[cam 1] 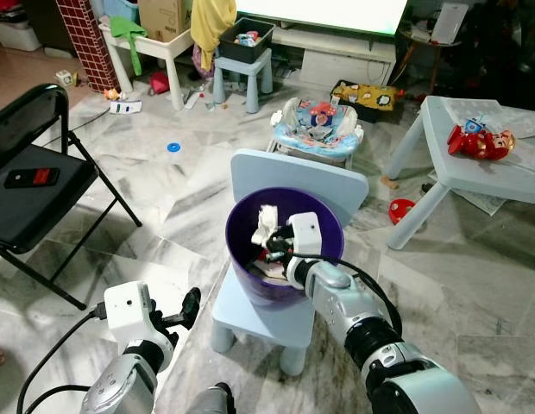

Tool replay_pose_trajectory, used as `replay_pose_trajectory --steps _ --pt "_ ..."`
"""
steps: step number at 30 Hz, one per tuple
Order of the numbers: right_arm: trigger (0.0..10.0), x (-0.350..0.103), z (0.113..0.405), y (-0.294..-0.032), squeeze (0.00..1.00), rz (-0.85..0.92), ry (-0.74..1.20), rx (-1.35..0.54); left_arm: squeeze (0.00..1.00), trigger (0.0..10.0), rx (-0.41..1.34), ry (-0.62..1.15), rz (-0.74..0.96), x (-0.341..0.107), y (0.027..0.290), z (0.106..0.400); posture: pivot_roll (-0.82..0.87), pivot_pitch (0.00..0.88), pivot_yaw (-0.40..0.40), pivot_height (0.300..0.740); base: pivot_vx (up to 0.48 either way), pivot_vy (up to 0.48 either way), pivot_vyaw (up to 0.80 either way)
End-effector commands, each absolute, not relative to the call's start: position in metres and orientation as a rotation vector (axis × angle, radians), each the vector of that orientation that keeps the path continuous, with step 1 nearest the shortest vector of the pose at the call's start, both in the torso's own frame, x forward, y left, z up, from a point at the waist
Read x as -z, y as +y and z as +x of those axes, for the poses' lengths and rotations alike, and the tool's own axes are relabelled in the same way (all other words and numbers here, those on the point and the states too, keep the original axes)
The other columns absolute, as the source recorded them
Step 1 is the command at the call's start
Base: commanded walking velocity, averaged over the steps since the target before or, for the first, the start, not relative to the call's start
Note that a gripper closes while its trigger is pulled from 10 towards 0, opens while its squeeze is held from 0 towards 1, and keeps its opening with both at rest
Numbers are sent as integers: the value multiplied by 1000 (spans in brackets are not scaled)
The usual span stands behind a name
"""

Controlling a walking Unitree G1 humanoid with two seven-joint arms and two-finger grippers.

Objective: Picking trash to rubbish bin

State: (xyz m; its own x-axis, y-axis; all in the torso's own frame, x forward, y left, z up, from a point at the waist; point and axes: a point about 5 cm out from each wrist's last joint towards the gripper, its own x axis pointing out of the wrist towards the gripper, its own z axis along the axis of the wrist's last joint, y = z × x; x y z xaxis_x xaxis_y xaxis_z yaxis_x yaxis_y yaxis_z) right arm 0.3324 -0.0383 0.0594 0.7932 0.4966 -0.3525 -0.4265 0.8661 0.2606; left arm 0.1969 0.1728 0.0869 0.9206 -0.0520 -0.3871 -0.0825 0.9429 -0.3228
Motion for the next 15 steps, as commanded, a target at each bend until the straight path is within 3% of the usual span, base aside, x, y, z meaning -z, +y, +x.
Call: replay_pose_trajectory --steps 1,13,15 --pt "0 -67 330 -10 0 197 423 -569 0 10000 5 403 -345 -91 169 194 392 182 -88 740 0 0 0" --pt "0 -65 321 13 0 183 457 -639 0 10000 70 421 -322 -96 162 190 396 194 -84 740 0 0 0" --pt "471 -66 319 17 0 172 452 -661 0 10000 73 422 -322 -97 161 190 398 194 -86 740 0 0 0"
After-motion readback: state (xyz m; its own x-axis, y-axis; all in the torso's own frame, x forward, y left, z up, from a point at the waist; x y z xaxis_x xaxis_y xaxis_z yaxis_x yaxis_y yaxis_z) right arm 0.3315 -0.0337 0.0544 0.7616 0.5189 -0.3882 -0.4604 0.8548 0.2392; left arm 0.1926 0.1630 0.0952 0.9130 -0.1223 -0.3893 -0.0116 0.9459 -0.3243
